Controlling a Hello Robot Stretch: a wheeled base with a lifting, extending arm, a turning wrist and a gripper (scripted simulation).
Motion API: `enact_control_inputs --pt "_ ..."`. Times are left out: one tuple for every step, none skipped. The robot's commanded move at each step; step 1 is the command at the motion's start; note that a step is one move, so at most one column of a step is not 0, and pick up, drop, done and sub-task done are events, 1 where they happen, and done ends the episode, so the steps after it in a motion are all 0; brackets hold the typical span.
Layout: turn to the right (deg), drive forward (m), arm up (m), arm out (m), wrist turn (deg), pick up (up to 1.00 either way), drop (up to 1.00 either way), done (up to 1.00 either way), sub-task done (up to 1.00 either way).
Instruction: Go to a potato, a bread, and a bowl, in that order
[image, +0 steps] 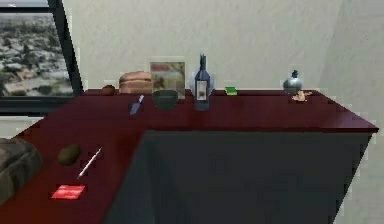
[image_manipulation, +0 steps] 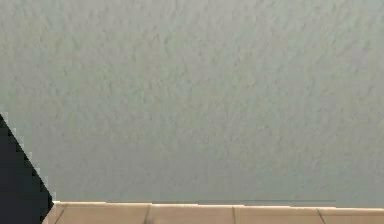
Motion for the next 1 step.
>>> enact_control_inputs --pt "0.0 0.45 0.0 0.0 0.0 0.0 0.0 0.0 0.0"
